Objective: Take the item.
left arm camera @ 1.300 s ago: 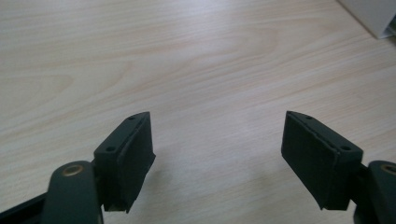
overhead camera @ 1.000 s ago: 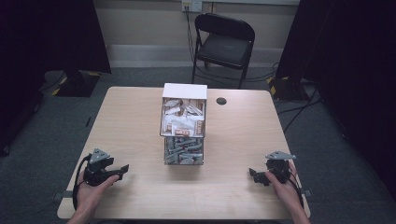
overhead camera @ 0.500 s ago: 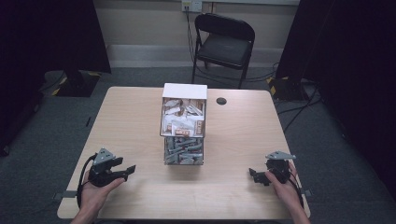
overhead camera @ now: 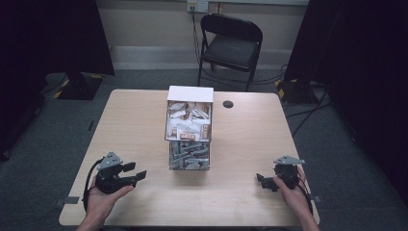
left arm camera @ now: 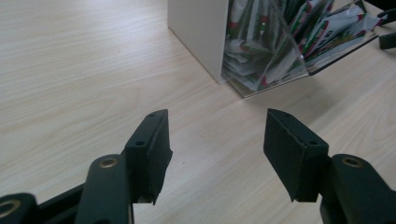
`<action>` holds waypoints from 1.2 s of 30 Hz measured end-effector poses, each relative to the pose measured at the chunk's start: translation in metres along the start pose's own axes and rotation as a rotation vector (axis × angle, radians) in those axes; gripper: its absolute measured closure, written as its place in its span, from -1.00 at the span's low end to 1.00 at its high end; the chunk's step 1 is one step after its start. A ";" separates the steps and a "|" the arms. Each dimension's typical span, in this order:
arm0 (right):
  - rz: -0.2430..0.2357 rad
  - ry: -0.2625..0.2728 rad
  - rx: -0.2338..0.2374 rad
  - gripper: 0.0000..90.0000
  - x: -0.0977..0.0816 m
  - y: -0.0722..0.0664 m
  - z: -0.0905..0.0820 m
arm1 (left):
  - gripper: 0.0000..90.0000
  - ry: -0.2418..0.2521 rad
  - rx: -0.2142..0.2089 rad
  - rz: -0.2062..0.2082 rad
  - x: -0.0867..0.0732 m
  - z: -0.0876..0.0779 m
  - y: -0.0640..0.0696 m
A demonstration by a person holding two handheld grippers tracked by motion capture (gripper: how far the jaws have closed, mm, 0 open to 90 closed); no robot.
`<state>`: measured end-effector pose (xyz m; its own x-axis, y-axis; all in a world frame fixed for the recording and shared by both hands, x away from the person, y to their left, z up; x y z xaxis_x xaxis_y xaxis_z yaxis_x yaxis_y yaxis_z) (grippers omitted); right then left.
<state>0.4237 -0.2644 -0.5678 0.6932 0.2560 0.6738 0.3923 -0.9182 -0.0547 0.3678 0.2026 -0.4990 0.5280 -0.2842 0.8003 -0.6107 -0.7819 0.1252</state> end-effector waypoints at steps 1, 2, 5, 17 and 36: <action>0.000 0.000 0.000 -1.00 0.000 0.000 0.000 | -0.07 -0.006 -0.010 0.011 0.001 0.001 0.002; 0.000 0.000 0.000 -1.00 0.000 0.000 0.000 | -0.05 -0.005 -0.013 0.015 0.002 0.002 0.004; 0.000 0.000 0.001 -1.00 0.000 0.000 0.000 | -0.03 -0.008 -0.039 0.031 0.006 0.005 0.012; -0.001 0.000 0.001 -1.00 0.000 0.000 0.000 | 0.10 0.023 -0.112 0.110 0.030 0.012 0.044; 0.000 0.000 0.000 -1.00 0.000 0.000 0.000 | 0.40 0.040 -0.264 0.198 0.060 0.043 0.098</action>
<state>0.4239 -0.2642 -0.5679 0.6930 0.2560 0.6740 0.3925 -0.9181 -0.0548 0.3654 0.0852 -0.4636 0.3632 -0.3900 0.8462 -0.8336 -0.5416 0.1082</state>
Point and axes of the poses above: each handheld gripper's, and its own axes: z roughly forward along the jaws, x roughly out of its top, y roughly to its right, the point moved 9 cm from there along z, roughly forward along the jaws, and after that the axes turned 5 degrees about z, right-handed, at the moved point
